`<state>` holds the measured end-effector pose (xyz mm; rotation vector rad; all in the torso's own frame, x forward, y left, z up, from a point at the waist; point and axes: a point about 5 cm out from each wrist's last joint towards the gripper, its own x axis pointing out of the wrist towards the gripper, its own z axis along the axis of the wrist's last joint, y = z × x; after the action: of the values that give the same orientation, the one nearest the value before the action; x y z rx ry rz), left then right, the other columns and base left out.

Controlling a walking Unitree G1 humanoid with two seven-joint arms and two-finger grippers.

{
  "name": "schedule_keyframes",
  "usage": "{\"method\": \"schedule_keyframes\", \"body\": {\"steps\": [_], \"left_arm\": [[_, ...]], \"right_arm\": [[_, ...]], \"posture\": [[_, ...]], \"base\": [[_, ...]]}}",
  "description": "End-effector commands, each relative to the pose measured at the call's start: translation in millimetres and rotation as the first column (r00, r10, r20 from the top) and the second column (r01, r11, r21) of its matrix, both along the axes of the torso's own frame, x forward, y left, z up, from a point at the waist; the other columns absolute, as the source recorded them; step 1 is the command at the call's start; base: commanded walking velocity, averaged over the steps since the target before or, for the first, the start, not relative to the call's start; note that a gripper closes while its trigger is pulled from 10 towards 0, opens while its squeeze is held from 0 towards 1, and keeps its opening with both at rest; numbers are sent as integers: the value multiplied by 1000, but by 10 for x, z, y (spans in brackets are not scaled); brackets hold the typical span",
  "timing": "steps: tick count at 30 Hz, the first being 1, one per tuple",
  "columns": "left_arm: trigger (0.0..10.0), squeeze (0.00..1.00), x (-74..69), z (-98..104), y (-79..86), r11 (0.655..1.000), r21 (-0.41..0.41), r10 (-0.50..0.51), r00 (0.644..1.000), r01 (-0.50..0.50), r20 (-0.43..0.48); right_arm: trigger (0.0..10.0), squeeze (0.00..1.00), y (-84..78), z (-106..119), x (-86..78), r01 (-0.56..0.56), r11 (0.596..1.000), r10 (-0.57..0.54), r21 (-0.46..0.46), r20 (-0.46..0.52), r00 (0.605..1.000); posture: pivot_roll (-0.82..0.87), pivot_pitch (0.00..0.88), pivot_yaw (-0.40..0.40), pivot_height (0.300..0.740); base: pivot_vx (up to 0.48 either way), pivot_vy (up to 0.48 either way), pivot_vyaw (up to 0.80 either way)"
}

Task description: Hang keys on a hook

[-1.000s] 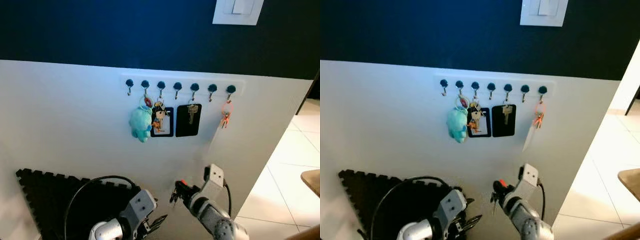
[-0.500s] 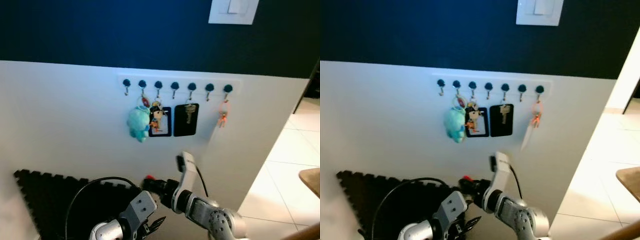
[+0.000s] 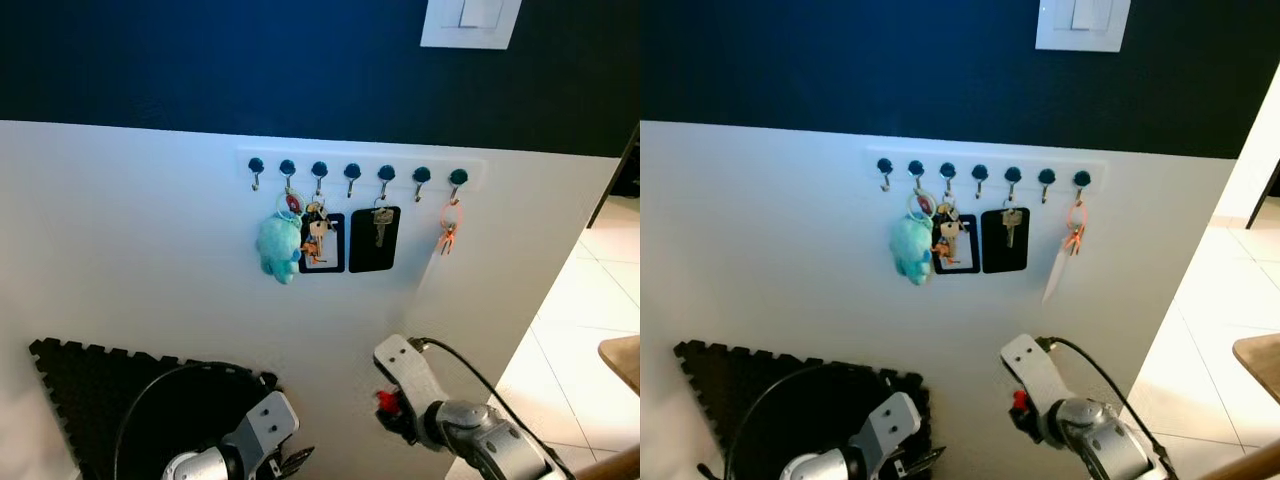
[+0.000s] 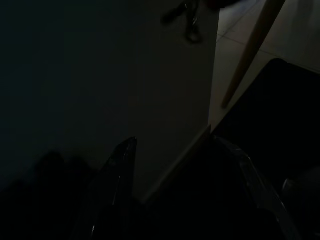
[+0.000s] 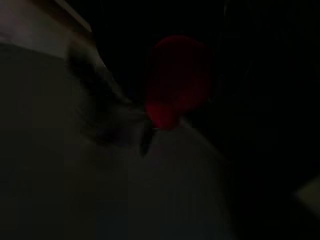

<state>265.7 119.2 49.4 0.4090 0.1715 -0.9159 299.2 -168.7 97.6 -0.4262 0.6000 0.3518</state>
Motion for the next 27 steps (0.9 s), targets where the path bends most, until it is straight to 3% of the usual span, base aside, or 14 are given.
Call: {"method": "schedule_keyframes", "body": {"steps": [1, 11, 27], "left_arm": [[10000, 0, -58, -73, 83, 1000, 25, -3, 999, 4, -32], [10000, 0, -108, -109, 119, 999, 26, -27, 998, 29, -59], [10000, 0, -137, -93, 61, 998, -9, -69, 995, 69, -73]], "right_arm": [[10000, 0, -126, -67, -30, 54, 998, -53, -46, 16, 998], [10000, 0, -163, -121, -81, 90, 993, -87, -75, 42, 995], [10000, 0, 11, -13, -104, 59, 995, -50, -82, 106, 993]], "posture": [[52, 75, -7, 740], [53, 70, 1, 740], [43, 60, 9, 740]], "base": [[0, 0, 0], [0, 0, 0], [0, 0, 0]]}}
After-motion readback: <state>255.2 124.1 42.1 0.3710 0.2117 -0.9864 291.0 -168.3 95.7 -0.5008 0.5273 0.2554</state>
